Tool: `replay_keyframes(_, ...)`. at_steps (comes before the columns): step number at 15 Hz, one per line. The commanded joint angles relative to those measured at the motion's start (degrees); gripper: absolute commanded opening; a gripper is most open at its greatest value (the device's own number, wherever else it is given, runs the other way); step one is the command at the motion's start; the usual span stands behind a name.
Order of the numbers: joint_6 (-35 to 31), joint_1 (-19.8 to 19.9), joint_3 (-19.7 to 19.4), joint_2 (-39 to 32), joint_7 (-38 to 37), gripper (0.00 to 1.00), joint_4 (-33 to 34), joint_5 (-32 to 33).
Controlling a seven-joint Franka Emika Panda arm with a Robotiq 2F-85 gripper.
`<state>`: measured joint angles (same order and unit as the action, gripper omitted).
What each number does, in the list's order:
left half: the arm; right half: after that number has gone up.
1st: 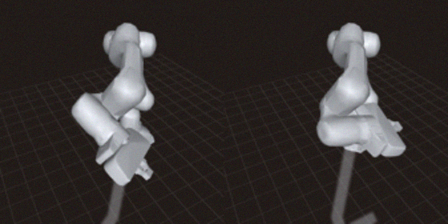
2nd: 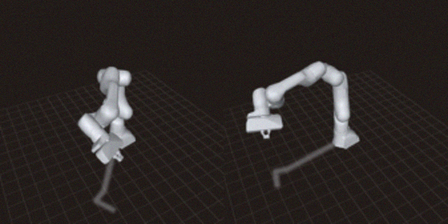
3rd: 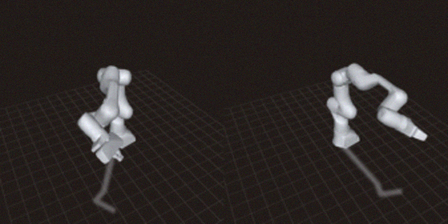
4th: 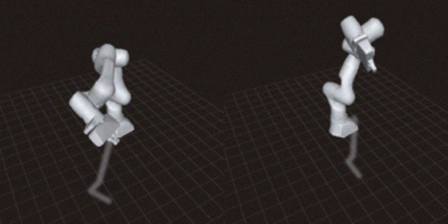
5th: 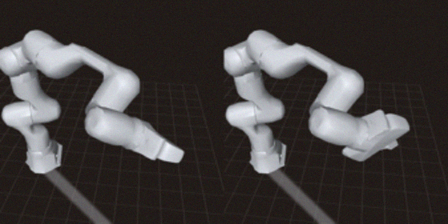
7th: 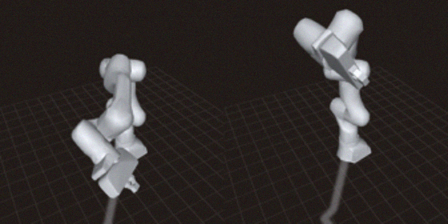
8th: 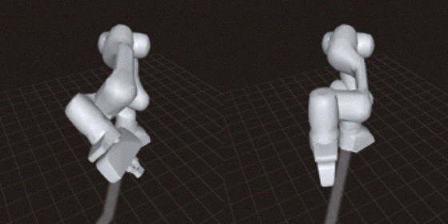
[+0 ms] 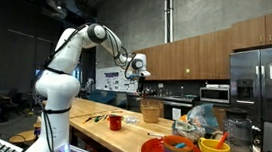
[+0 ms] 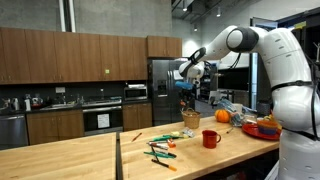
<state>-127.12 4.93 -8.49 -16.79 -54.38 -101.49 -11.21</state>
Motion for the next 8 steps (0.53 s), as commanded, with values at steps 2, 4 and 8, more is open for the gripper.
replay_keyframes(2,0.04,-2.41,1.71,5.46,0.28,0.08,-6.41,0.70)
replay_keyframes(4,0.46,-3.27,2.65,5.60,0.40,0.08,-8.45,0.28)
replay_keyframes(8,-3.26,-4.68,4.40,5.16,1.24,0.08,-14.95,-0.85)
